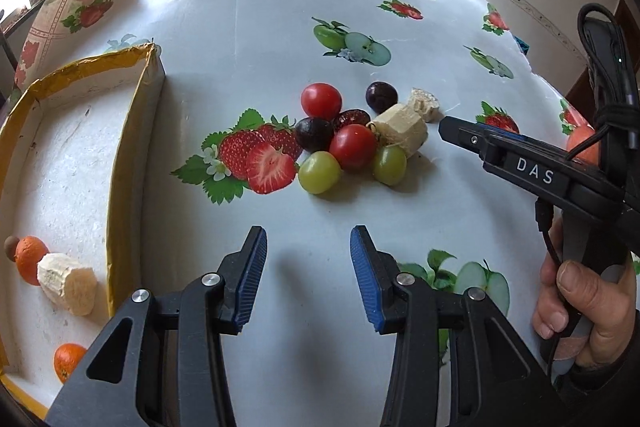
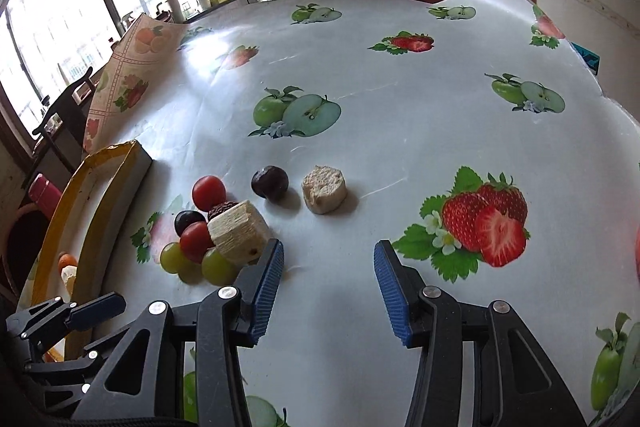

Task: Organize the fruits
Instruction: 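Grasp a green grape with the left gripper while the right gripper grasps a round tofu slice, then carry grape and tofu slice into the tray and release both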

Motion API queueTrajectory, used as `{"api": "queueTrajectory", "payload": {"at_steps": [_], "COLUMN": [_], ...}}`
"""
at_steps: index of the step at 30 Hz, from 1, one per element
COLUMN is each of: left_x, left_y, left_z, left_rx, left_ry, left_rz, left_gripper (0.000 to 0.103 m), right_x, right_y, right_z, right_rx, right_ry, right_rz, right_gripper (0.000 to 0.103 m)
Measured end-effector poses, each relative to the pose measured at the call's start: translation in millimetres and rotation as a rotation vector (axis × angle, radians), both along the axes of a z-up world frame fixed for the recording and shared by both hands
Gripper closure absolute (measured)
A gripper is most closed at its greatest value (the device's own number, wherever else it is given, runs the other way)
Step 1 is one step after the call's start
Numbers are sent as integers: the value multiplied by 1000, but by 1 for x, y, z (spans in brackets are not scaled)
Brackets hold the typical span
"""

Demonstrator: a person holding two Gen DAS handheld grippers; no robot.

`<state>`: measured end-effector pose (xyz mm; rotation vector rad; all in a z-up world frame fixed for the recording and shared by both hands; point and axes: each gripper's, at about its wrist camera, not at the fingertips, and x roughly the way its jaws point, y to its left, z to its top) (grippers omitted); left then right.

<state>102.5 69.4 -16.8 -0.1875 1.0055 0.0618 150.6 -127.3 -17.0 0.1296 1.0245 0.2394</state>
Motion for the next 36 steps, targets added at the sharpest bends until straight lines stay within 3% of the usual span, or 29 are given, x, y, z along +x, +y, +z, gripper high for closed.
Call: {"api": "queueTrajectory", "payload": {"at_steps": [6,11,12,14,15,17,20,27,36], "left_x": [25,36,37,36,35,33,24,-7,-41], "left_y": [5,-1,-2,-6,-7,-7,-3,1,4], "left_z": [-6,-8,-8,-8,-8,-8,-6,7,27], "left_rx": [-21,9,18,36,39,32,6,-70,-56], "left_ry": [3,-12,-16,-22,-24,-25,-27,-63,-96], "left_rz": [8,-8,-10,-19,-25,-34,-32,-23,-12], "left_gripper": [62,63,65,81,81,81,81,81,81], "right_x": [31,42,44,46,46,43,35,-8,-58], "right_y": [10,12,13,16,18,21,20,5,17], "right_z": [-12,-15,-17,-19,-19,-18,-14,9,39], "right_rx": [-36,-43,-47,-70,-91,-113,-118,-9,80], "right_ry": [5,7,13,17,12,4,-10,-39,-73], "right_rz": [27,29,32,42,47,55,55,43,89], "right_gripper": [54,55,56,57,69,73,73,73,73]}}
